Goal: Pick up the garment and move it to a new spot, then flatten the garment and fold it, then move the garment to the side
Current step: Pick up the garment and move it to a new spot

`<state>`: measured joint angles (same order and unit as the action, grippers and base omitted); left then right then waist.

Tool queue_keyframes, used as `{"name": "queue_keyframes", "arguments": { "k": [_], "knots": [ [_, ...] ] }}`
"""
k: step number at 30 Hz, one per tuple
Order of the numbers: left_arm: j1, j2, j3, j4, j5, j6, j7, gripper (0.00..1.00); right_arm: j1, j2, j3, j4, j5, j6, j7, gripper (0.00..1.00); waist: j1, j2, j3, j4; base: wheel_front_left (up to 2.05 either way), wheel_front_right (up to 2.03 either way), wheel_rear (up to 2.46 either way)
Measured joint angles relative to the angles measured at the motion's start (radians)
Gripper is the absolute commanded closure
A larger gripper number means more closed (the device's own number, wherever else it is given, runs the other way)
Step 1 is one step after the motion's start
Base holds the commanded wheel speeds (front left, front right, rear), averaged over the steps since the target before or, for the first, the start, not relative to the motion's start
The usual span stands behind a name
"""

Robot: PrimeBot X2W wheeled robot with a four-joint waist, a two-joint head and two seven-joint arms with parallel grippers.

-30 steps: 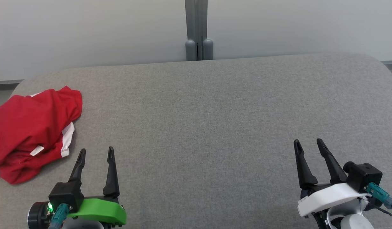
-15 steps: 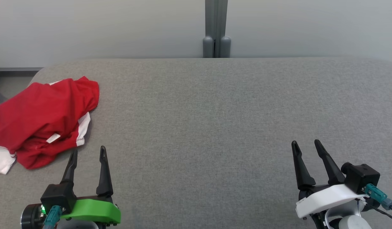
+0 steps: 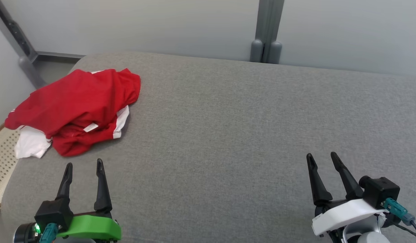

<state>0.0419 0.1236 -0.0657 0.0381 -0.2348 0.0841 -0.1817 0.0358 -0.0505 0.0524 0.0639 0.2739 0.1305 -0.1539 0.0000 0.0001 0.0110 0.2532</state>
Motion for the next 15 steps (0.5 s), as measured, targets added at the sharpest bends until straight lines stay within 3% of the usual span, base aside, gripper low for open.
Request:
{"name": "queue_keyframes", "arguments": {
  "k": [15],
  "knots": [
    [0.015,0.013,0.009,-0.004,-0.011,0.019,-0.004,0.0,0.001,0.001,0.005,-0.001,0.0,0.0,0.0,0.0,0.0,0.0,0.009,0.161,0.0,0.0,0.0]
  ]
}}
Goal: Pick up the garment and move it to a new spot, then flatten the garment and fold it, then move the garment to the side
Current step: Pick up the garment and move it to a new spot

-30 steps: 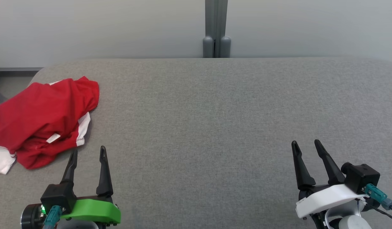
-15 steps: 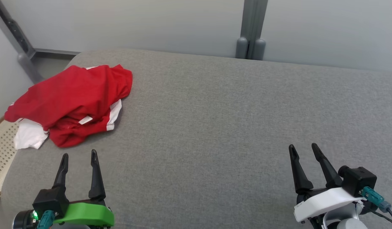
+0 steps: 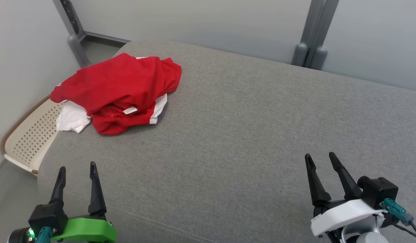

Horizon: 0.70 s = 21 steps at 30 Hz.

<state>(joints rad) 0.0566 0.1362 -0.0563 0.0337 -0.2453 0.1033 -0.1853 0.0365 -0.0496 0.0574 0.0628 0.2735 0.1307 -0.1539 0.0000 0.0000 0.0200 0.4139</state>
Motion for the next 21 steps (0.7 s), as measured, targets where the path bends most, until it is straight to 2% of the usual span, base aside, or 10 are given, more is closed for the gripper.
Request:
{"name": "queue_keyframes", "arguments": {
  "k": [9,21],
  "knots": [
    [0.011,0.002,0.008,-0.002,-0.01,0.01,-0.01,0.0,0.0,0.0,0.004,0.001,-0.001,0.0,0.0,0.0,0.0,0.0,0.006,0.072,0.0,0.0,0.0],
    [0.015,0.004,0.006,0.001,-0.015,0.02,-0.018,0.0,-0.002,0.001,0.008,0.004,-0.001,0.0,0.003,0.0,0.0,0.0,0.018,0.102,0.0,0.0,0.0]
  ]
}}
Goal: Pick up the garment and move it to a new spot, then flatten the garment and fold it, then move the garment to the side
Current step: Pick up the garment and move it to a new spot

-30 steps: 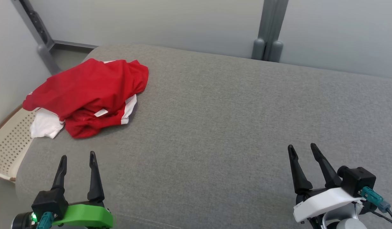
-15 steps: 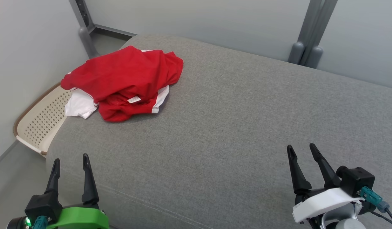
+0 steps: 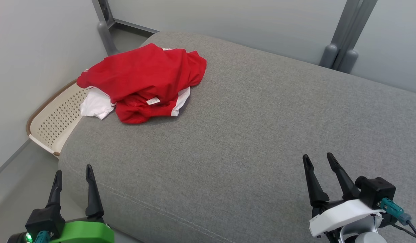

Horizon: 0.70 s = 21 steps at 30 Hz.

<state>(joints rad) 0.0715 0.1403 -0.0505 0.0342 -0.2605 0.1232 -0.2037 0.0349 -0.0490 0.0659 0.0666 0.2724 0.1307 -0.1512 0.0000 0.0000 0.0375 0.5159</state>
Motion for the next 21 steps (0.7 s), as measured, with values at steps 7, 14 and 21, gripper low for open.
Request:
{"name": "queue_keyframes", "arguments": {
  "k": [7,14,21],
  "knots": [
    [-0.005,0.004,-0.001,0.01,-0.003,0.001,-0.002,0.0,-0.003,-0.001,0.0,0.004,0.001,0.0,0.0,0.0,0.0,0.0,0.0,-0.005,0.0,0.0,0.0],
    [-0.11,0.021,-0.006,0.025,-0.012,-0.015,-0.003,0.0,-0.005,-0.021,-0.021,-0.025,-0.012,0.0,0.019,0.0,0.0,0.0,0.027,-0.037,0.0,0.0,0.0],
    [-0.303,0.048,0.005,0.066,-0.026,-0.037,-0.008,0.0,-0.028,-0.071,-0.064,-0.084,-0.021,0.0,0.054,0.0,0.0,0.0,0.095,-0.093,0.0,0.0,0.0]
  ]
}}
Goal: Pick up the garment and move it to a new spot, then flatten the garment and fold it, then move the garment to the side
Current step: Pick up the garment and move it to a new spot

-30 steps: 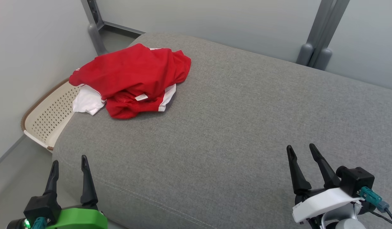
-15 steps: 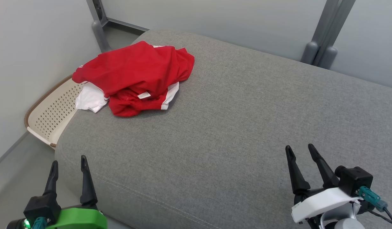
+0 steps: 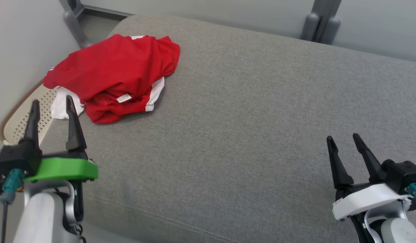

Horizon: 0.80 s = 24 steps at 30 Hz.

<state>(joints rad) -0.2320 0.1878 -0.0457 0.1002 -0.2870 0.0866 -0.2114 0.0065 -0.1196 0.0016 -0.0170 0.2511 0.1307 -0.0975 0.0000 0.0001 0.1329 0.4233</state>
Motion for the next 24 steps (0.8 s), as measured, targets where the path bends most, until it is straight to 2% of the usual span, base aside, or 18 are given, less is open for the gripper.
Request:
{"name": "queue_keyframes", "arguments": {
  "k": [13,24],
  "knots": [
    [-0.317,0.109,0.074,0.127,-0.038,-0.034,0.026,0.0,-0.058,-0.082,-0.081,-0.102,0.005,0.0,0.018,0.0,0.0001,0.0,0.17,-0.153,0.0,0.0,0.0],
    [-0.432,0.153,0.078,0.322,-0.07,-0.051,0.097,0.0,-0.074,-0.115,-0.132,-0.157,0.015,0.0,0.026,0.0,0.0001,0.0,0.321,-0.256,0.0,0.0,0.0]
  ]
}}
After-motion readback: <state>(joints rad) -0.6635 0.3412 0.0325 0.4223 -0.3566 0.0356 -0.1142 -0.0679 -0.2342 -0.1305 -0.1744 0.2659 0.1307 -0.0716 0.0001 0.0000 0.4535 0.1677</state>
